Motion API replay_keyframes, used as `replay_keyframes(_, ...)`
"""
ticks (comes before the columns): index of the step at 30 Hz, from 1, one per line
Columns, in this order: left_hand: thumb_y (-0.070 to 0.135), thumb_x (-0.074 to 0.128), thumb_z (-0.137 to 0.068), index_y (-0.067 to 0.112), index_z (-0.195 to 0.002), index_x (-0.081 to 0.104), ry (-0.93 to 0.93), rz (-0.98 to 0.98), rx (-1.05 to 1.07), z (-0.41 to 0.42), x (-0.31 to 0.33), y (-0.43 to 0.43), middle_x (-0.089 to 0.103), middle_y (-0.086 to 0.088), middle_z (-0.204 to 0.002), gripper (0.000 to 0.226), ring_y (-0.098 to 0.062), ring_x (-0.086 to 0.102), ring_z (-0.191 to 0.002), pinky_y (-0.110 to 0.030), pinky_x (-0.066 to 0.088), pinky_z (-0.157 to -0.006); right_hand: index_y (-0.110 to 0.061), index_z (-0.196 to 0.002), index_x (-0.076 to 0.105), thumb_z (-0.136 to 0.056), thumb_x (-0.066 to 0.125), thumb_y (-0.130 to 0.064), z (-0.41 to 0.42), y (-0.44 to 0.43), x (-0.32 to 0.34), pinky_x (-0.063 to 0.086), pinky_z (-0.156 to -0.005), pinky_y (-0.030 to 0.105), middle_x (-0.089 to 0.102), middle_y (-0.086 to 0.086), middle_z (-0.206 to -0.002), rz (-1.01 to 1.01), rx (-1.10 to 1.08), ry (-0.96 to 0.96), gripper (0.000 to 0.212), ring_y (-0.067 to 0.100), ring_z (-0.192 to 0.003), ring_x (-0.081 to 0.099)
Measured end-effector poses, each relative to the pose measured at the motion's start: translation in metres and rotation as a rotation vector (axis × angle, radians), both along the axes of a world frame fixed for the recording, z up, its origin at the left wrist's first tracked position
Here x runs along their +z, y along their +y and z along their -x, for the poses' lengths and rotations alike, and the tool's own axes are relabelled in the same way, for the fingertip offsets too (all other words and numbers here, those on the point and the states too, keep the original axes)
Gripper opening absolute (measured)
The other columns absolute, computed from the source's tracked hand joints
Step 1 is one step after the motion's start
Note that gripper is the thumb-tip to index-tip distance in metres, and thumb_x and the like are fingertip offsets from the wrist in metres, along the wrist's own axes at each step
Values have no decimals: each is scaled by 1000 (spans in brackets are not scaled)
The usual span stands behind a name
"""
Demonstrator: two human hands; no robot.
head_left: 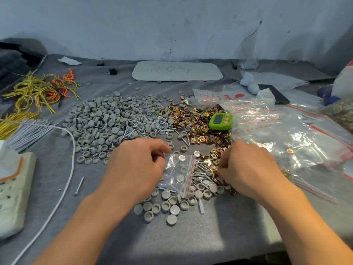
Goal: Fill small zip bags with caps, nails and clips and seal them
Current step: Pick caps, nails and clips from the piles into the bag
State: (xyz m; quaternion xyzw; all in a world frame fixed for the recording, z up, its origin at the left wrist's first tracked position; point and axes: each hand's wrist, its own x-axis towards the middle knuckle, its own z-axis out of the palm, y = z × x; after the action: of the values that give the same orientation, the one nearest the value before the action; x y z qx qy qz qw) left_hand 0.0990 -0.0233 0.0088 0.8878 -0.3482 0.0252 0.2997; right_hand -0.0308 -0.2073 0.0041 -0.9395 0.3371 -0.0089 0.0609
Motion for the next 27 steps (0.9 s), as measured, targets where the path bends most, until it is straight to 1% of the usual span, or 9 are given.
replay_keyframes(5,19,66,-89,44,-95,77,-4,-37,-16,0,-2,-3,68,26,-73,27,3,58,-53,-18,47,-57,-27,-99,73,-83,66,-20,-2,7,3,47,-77,31,73,2,-93,31,-11,30,19,29,-91,68)
replay_keyframes(9,20,65,-90,44,-96,77,-6,-73,-30,1,-3,-1,70,25,-75,27,3,60,-55,-23,55,-62,-28,-92,78,-85,65,-16,-6,5,-4,48,-77,31,75,0,-89,9,-18,-6,18,28,-90,68)
replay_keyframes(11,20,64,-90,43,-96,77,-10,-64,-37,0,-4,-1,71,25,-78,27,3,61,-58,-25,58,-65,-31,-85,79,-85,68,-18,-5,1,-6,54,-75,30,76,-3,-83,-91,-71,-134,17,23,-84,70)
replay_keyframes(15,24,72,-88,44,-104,76,90,50,-121,4,-9,-5,69,30,-90,26,16,61,-64,-4,45,-56,-32,-73,80,-82,79,-20,-2,-2,-10,46,-56,23,72,-12,-64,-511,-106,-580,15,1,-56,62)
replay_keyframes(17,39,75,-81,52,-130,61,102,-42,-248,4,-12,-7,57,33,-128,52,25,55,-96,-2,41,-86,-35,-75,80,-81,81,-17,-2,4,-9,44,-54,25,72,-8,-62,-679,-54,-670,19,4,-52,58)
replay_keyframes(18,45,74,-76,56,-144,43,105,-152,-331,2,-15,-7,41,30,-150,75,23,42,-123,-11,31,-105,-35,-75,80,-80,81,-15,-3,7,-8,43,-53,25,71,-7,-61,-710,-25,-689,20,6,-52,56)
replay_keyframes(19,48,73,-73,57,-153,23,113,-278,-403,-1,-16,-8,20,27,-163,95,13,22,-144,-19,17,-115,-35,-75,80,-80,81,-14,-4,10,-7,43,-52,26,70,-6,-60,-710,0,-696,21,7,-52,56)
replay_keyframes(21,46,75,-69,55,-157,-5,116,-466,-492,-6,-16,-8,-2,25,-168,119,5,-6,-152,-25,-2,-120,-35,-74,80,-79,80,-13,-8,15,-7,47,-53,25,72,-7,-61,-659,29,-684,23,8,-54,60)
replay_keyframes(27,42,83,-60,62,-151,-10,111,-445,-477,-4,-20,-11,39,21,-155,132,-8,30,-148,-35,1,-126,-30,-74,81,-77,82,-9,-9,27,-7,43,-57,8,70,-18,-66,-394,174,-709,21,0,-62,64)
